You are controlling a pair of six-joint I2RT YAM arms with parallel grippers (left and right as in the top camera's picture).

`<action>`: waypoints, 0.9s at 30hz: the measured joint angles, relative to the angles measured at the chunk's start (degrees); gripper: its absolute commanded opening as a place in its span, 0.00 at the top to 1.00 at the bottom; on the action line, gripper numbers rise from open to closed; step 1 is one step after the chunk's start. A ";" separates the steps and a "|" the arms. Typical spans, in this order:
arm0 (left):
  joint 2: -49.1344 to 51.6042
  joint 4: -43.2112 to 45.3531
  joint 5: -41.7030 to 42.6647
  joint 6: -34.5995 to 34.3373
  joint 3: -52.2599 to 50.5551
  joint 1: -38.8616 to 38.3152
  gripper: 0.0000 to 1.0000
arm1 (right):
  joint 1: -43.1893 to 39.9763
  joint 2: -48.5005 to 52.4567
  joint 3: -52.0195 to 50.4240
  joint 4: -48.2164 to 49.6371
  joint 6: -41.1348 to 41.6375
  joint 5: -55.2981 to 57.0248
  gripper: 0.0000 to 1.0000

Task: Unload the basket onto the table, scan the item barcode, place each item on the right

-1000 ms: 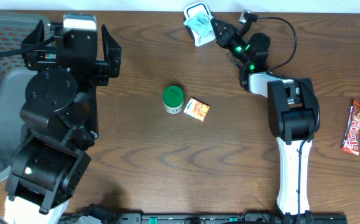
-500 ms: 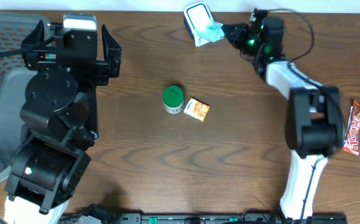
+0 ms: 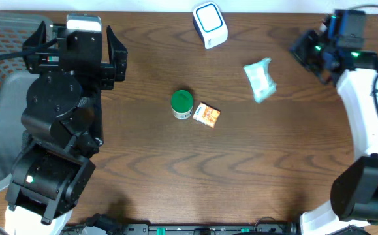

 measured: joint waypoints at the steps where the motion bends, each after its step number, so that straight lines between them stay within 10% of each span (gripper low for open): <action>1: 0.00 0.00 0.00 0.00 -0.02 0.00 0.00 | -1.81 0.00 -0.02 -3.32 -1.29 2.23 0.99; 3: 0.00 -0.02 0.00 0.00 0.00 0.00 0.00 | -3.80 0.11 -0.09 -6.91 -3.13 5.25 0.99; 7: 0.00 0.00 0.00 0.00 0.00 0.00 0.00 | -7.13 0.11 -0.13 -10.71 -9.27 9.31 0.28; 10: 0.00 0.00 0.00 0.00 0.00 0.00 0.00 | -6.60 0.11 -0.13 -12.13 -14.97 9.70 0.02; 27: 0.00 0.00 0.00 0.00 0.00 0.00 0.00 | 9.49 17.81 -0.17 -3.61 -66.66 -1.20 0.01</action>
